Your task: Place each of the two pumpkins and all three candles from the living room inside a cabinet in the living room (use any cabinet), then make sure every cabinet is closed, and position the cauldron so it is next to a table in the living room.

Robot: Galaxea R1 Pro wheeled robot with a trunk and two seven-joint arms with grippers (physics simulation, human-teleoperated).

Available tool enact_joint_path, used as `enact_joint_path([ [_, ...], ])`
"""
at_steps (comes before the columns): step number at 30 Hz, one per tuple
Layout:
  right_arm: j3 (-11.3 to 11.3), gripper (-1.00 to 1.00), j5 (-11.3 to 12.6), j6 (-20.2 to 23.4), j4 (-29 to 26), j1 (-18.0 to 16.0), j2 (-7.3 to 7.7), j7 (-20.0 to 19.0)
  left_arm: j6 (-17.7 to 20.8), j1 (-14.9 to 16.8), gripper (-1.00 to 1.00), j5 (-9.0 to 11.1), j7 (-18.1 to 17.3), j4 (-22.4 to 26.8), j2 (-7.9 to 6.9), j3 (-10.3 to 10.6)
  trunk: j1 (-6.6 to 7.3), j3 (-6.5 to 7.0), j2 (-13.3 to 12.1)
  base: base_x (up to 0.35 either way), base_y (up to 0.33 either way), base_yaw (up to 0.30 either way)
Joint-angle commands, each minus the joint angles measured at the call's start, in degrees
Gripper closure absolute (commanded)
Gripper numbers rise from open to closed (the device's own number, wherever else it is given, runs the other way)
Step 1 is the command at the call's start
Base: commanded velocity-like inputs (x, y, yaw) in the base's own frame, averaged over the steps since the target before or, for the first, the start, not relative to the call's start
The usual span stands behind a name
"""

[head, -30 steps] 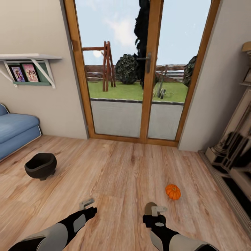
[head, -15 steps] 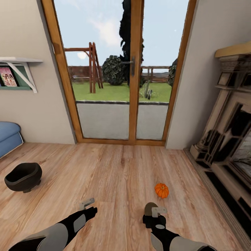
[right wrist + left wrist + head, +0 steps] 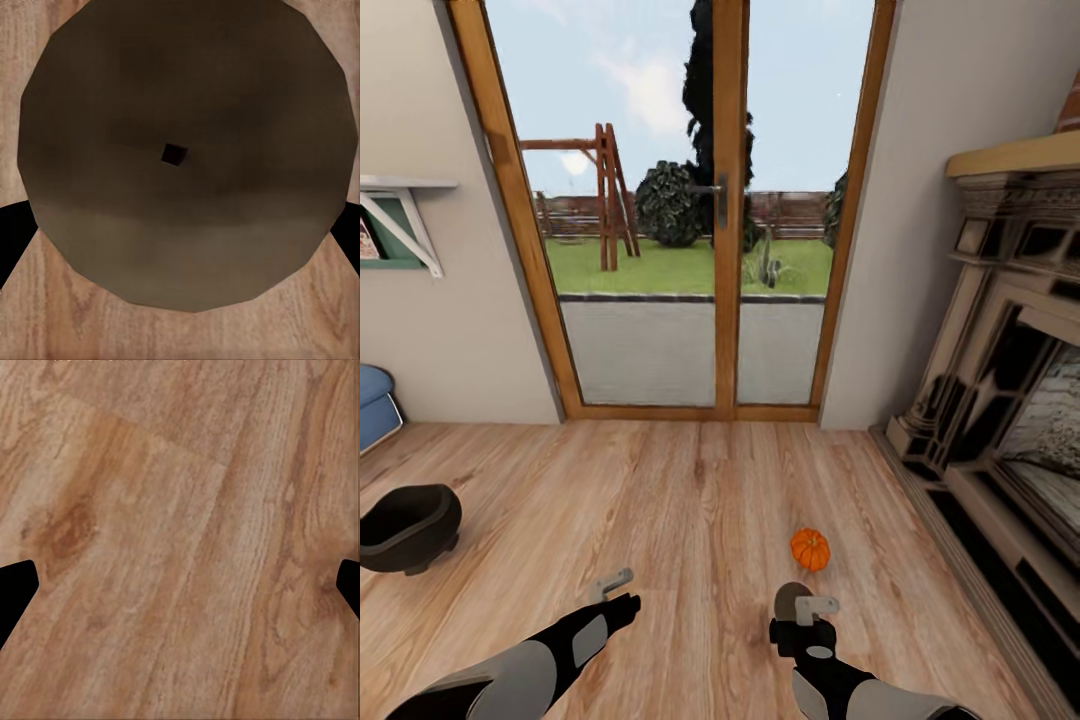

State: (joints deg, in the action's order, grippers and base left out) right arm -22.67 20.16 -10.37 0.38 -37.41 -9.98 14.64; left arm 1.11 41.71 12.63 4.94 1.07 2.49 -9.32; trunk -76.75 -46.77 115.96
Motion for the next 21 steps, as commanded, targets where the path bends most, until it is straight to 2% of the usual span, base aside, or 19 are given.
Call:
enact_joint_path([
  [1, -0.45, 1.00, 0.58, -0.18, 0.06, -0.03, -0.02, 0.12, 0.12, -0.01, -1.00, 0.03, 0.15, 0.07, 0.05, -0.44, 0.24, 0.13, -0.40, 0.000, 0.000, 0.000],
  [10, -0.45, 1.00, 0.58, -0.18, 0.06, 0.58, -0.02, 0.08, 0.21, -0.05, -1.00, -0.05, 0.15, 0.07, 0.30, -0.44, 2.21, 1.75, -4.00, 0.000, 0.000, 0.000],
  [13, -0.39, 1.00, 0.58, -0.18, 0.22, 0.75, -0.02, 0.08, 0.24, -1.31, -1.00, -0.15, 0.15, 0.07, 0.25, -0.44, 2.87, 2.29, -5.21, 0.000, 0.000, -0.030],
  [16, -0.30, 1.00, 0.58, -0.24, 0.52, 2.01, -0.02, 0.04, 0.20, -4.21, -1.00, -1.00, 0.15, 0.07, 0.24, -0.41, 3.53, 2.86, -6.41, 0.000, 0.000, -0.170],
  [21, -0.30, 1.00, 0.58, -0.26, 0.64, 2.36, -0.02, 0.03, 0.21, -4.91, -1.00, -3.00, 0.15, 0.07, 0.87, -0.42, 4.63, 3.92, -8.42, 0.000, 0.000, -0.235],
])
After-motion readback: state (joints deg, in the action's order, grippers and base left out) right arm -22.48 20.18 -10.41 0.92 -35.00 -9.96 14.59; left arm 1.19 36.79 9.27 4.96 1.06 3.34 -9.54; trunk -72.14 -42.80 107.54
